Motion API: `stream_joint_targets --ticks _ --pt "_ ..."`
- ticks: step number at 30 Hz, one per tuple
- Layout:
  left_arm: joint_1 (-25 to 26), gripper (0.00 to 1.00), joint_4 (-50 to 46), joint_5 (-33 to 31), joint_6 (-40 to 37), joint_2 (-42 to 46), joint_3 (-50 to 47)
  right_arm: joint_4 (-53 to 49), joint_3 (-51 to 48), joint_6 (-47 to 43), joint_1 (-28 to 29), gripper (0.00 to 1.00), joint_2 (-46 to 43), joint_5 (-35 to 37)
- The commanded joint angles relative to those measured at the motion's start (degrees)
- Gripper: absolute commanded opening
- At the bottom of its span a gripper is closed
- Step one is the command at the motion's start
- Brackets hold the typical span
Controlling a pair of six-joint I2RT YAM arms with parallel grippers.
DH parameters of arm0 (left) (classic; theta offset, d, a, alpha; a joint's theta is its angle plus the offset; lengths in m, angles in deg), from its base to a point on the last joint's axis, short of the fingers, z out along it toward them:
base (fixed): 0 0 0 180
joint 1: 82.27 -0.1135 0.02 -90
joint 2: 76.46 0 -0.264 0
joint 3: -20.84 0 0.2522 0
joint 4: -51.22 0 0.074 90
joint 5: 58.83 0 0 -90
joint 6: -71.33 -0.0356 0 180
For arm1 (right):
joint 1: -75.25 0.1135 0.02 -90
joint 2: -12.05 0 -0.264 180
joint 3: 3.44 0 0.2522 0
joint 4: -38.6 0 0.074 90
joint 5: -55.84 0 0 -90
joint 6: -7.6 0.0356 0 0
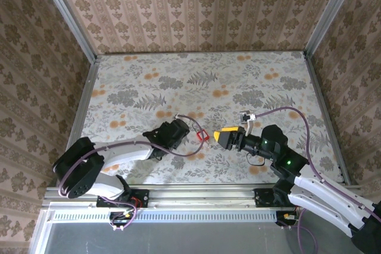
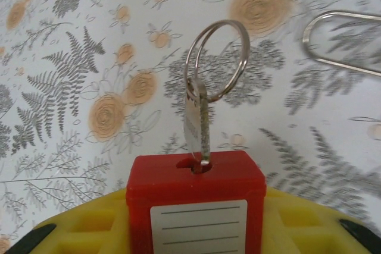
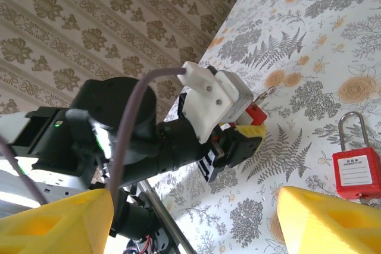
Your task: Unlock with the key
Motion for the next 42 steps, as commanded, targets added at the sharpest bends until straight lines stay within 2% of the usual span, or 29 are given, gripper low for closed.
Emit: stream_joint_targets --ticks 1,8,17,22,28,31,34,37,42 --pt "-2.11 0.00 4.16 0.04 -4.76 -3.37 2.27 -0.70 -0.49 0.44 -0.51 0.74 -1.32 1.50" --pt "-1.85 0.00 4.15 1.16 -4.94 -12.42 7.26 -2.26 -0.62 0.53 -1.31 0.74 -3.41 1.33" --pt "3.06 0.00 4.40 3.24 -1.40 -13.82 5.61 -2.95 -1.54 0.86 -2.37 0.74 -5.29 1.11" --pt "6.52 0.00 6.51 8.24 -3.10 -13.08 3.81 -3.31 -1.54 1.04 -2.70 0.74 -5.36 0.72" --pt "8.37 0.00 7.12 17.32 -10.12 -9.38 0.26 -3.27 -1.74 1.02 -2.95 0.74 -5.36 0.36" --pt "8.28 0.01 5.19 23.15 -13.91 -5.82 -1.40 -3.04 -1.83 1.03 -2.99 0.75 -5.38 0.19" --pt "6.85 0.05 2.09 32.75 -16.27 -2.49 -1.66 -3.01 -1.66 0.83 -3.41 0.75 -5.23 -0.33" --pt "6.69 0.06 -2.70 35.99 -17.59 -1.18 1.00 -3.34 -1.13 0.62 -3.99 0.75 -4.78 -1.25" --pt "5.88 0.10 -8.34 37.41 -18.43 -4.85 6.31 -3.78 -0.18 0.09 -5.46 0.75 -4.15 -3.44"
